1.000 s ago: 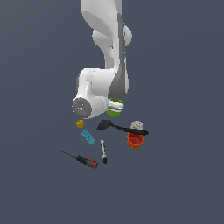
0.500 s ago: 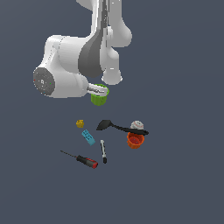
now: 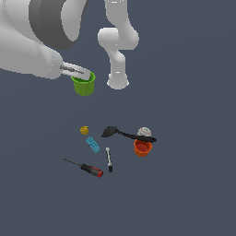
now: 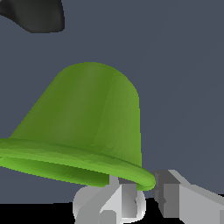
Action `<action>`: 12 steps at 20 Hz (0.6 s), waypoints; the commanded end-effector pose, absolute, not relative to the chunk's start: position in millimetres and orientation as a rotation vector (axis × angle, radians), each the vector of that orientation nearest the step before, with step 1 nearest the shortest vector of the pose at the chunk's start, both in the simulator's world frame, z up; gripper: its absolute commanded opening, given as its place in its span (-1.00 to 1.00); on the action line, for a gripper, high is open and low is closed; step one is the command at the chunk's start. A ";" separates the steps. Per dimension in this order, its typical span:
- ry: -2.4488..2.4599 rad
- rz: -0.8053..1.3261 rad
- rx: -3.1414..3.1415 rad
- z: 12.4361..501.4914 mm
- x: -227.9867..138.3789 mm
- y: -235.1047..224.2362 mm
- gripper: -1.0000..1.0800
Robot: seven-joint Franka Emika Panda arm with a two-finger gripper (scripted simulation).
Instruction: Pick up a designated object from a clutter of objects.
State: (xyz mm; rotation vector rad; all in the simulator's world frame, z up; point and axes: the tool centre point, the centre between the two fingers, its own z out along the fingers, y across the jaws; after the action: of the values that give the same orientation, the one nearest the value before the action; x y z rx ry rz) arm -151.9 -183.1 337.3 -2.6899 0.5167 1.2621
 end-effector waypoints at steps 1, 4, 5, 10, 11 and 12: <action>0.517 1.263 -2.690 359.5 -153.2 -200.5 -1.00; 0.516 1.262 -2.690 381.5 -153.7 -218.8 -1.00; 0.515 1.262 -2.690 388.2 -153.8 -224.4 -1.00; 0.512 1.262 -2.691 417.3 -153.7 -249.0 -1.00; 0.511 1.261 -2.691 421.8 -153.6 -252.8 -1.00; 0.511 1.261 -2.691 426.0 -153.5 -256.3 -1.00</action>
State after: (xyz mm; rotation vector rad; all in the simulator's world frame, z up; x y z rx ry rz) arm -153.5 -250.5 418.2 -2.6904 0.5125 1.2619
